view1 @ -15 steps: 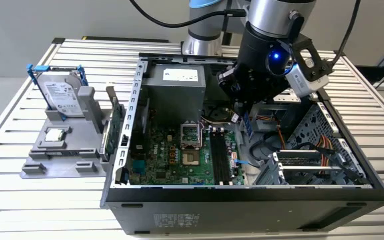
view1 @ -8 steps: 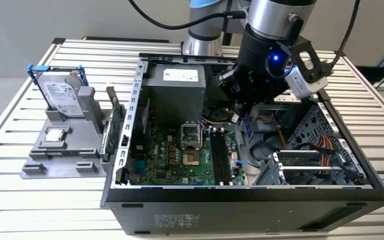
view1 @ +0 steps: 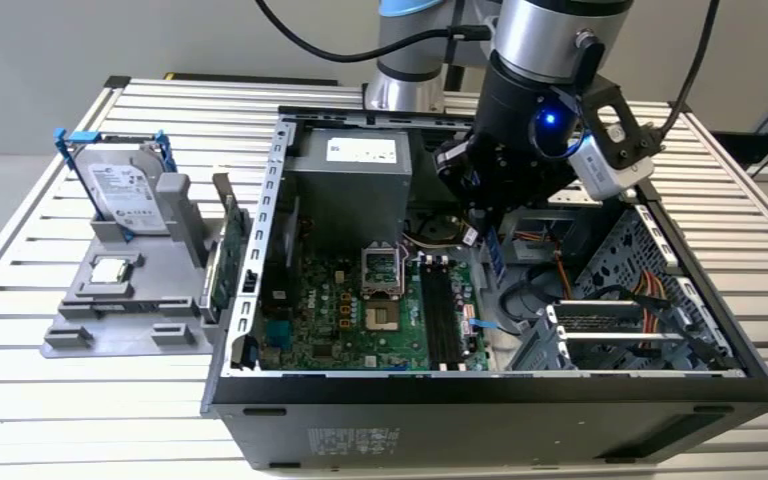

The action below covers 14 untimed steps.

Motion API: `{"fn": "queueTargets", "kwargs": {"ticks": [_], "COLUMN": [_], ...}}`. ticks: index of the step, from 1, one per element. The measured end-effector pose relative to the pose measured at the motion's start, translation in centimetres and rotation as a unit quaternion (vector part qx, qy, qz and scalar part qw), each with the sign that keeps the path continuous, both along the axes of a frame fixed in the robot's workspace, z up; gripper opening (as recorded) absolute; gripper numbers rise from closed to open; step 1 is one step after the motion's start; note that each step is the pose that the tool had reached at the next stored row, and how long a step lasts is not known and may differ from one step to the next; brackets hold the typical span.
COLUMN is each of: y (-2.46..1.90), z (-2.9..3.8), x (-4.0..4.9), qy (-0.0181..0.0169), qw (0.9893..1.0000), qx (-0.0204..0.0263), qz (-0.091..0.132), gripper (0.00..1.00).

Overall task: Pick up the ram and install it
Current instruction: 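Insert the ram into the slot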

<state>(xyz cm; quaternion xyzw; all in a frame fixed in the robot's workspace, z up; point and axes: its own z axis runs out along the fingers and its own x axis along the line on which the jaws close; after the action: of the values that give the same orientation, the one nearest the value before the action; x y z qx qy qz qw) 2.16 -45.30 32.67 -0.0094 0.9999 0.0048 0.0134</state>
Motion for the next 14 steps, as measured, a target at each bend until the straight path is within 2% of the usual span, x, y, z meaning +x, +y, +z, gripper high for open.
{"fn": "queueTargets", "kwargs": {"ticks": [14], "y": [0.00], "z": [-0.22], "x": [0.00], "qy": [0.0000], "qw": [1.0000], "qx": [0.0001], "qz": [0.000], "gripper": [0.00]}}
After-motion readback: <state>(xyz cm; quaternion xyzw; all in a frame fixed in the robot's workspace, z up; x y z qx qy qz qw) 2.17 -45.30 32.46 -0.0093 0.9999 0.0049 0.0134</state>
